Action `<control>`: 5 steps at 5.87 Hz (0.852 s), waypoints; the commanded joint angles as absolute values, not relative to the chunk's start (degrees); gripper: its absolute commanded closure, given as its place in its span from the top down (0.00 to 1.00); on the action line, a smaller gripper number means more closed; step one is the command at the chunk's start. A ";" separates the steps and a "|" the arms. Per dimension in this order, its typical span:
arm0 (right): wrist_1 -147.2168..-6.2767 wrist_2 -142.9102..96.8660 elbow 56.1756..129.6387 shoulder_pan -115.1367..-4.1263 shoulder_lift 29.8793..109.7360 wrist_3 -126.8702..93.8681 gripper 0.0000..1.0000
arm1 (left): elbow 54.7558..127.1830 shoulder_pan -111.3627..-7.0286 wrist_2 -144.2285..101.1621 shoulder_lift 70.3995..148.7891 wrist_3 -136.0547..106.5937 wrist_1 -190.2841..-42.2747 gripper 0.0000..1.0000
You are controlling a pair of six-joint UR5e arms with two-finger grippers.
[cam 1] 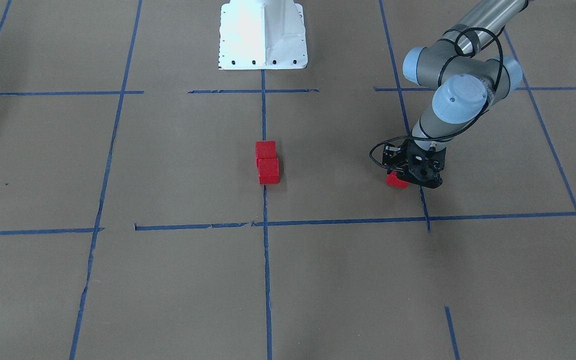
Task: Form red blocks into L shape at center
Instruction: 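Move the left gripper to the last red cube and grasp it, then carry the cube with the left gripper to beside the farther center cube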
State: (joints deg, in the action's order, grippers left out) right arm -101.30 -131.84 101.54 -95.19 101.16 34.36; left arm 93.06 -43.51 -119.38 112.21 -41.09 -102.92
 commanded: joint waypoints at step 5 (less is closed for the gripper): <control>-101.25 -131.84 101.87 -95.18 101.07 34.28 1.00 | 94.75 -38.77 -113.13 124.34 -116.55 -97.85 0.05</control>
State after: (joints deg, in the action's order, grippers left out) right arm -101.32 -131.83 101.84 -95.15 101.08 34.28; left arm 94.78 -39.82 -114.53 122.42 -107.22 -100.09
